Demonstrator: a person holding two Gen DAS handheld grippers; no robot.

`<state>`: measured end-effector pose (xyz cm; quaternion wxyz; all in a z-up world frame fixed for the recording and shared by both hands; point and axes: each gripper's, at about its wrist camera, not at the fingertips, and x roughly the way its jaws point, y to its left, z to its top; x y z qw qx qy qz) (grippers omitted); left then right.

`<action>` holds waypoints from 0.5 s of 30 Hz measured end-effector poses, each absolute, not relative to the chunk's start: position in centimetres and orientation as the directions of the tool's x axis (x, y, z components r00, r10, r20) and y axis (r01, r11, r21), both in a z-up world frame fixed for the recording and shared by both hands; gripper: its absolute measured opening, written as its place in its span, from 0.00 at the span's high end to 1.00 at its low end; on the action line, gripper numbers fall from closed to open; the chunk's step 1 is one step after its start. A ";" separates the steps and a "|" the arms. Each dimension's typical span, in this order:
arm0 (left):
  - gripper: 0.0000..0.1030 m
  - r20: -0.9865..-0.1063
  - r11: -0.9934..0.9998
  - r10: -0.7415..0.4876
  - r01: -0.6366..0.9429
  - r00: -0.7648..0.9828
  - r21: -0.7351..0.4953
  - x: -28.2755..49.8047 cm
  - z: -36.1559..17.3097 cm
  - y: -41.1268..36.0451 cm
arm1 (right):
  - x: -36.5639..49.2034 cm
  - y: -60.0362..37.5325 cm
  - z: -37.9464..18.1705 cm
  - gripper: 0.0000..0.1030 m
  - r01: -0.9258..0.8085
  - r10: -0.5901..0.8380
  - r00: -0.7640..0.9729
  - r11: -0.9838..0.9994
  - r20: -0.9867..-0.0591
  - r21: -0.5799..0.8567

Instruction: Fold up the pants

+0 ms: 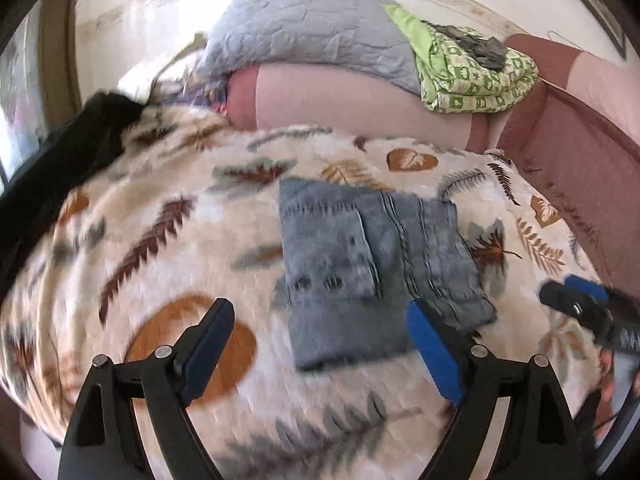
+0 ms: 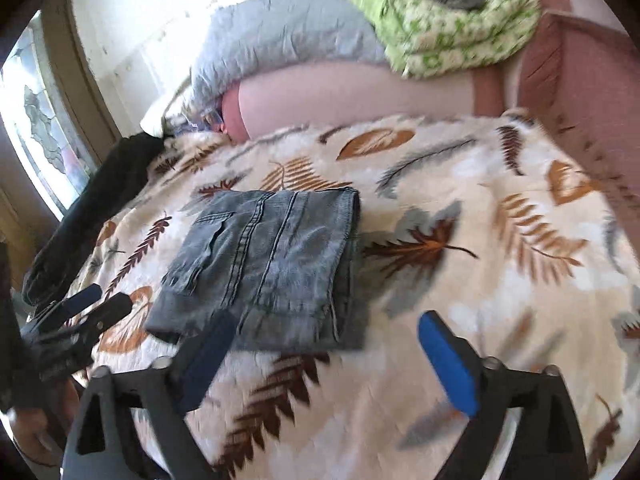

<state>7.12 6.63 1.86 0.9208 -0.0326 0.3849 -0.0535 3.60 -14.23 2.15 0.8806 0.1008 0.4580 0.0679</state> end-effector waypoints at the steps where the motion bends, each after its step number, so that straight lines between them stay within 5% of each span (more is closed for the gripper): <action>1: 0.14 -0.716 0.990 -0.138 0.071 0.684 -0.123 6.4 1.7 6.4 | 2.1 -14.6 2.4 0.06 -0.027 0.201 0.577 0.974 -0.792 0.227; 15: 0.14 -0.690 0.993 -0.114 0.074 0.714 -0.088 2.1 3.8 3.3 | -4.8 -13.7 5.2 0.04 -0.121 0.092 0.617 0.992 -0.781 0.021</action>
